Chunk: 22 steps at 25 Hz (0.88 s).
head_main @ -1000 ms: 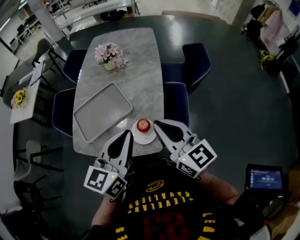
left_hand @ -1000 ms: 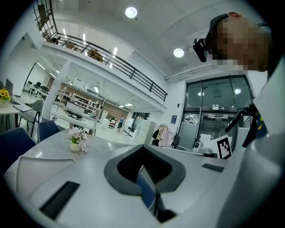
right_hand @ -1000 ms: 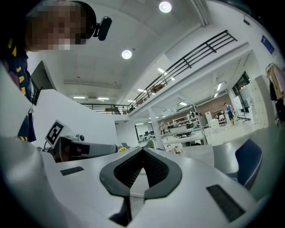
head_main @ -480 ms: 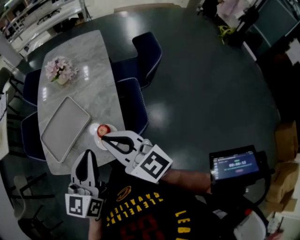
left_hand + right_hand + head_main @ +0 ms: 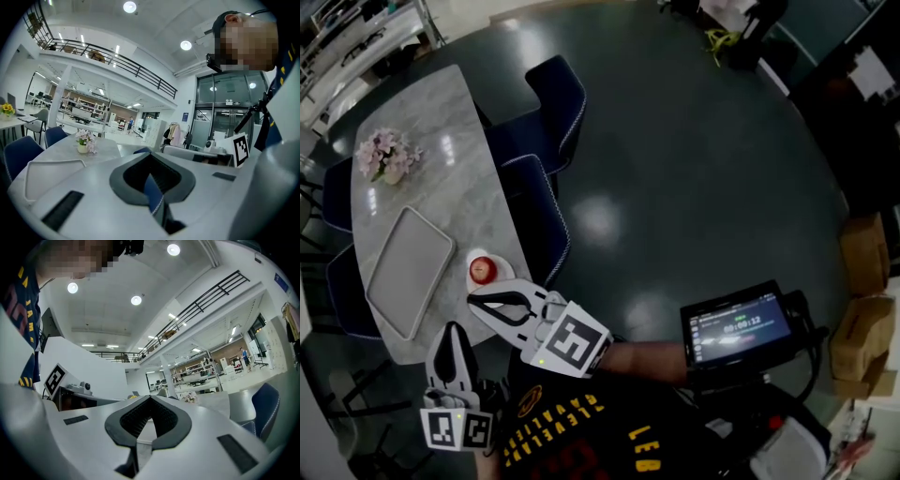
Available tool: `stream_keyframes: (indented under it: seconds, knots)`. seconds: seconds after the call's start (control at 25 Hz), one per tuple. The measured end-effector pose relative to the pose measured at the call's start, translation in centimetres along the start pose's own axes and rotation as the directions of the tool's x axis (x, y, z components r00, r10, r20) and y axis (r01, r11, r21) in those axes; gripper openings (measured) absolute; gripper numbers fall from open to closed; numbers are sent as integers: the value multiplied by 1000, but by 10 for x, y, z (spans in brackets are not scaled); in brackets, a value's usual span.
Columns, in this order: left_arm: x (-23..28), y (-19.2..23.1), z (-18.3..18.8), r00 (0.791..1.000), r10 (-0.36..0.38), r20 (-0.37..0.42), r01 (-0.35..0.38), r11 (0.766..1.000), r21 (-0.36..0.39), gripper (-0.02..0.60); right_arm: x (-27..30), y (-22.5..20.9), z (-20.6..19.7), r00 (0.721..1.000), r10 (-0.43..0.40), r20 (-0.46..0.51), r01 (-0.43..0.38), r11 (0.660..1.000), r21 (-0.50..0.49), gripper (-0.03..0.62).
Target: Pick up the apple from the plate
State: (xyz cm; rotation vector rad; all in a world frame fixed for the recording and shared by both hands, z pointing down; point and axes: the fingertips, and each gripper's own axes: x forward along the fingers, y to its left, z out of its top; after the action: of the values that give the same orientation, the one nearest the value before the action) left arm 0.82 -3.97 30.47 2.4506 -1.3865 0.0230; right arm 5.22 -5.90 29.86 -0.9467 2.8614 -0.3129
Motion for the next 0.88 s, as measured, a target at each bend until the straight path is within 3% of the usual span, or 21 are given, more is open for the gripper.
stream_keyframes:
  seconds: [0.24,0.48,0.68,0.88]
  knots:
    - [-9,-1,-8,999,37,4,-37,999,-8,0,-4,8,-7,999,36,-21,-36,999,15,6]
    - [-17,0,-17,998,54,-26,-55,998,-39,0,-4,15,-17,997,67,-31,-69,997,-47,5]
    - [-20,7,-28,999,41,-3,-41,999,-5,0,-3,13,-28,998,53,-41,-52,999,15,6]
    - [-20,7,-25,999,52,11,-52,999,4,0,-2,16,-23,997,78,-29,-79,996,-29,5]
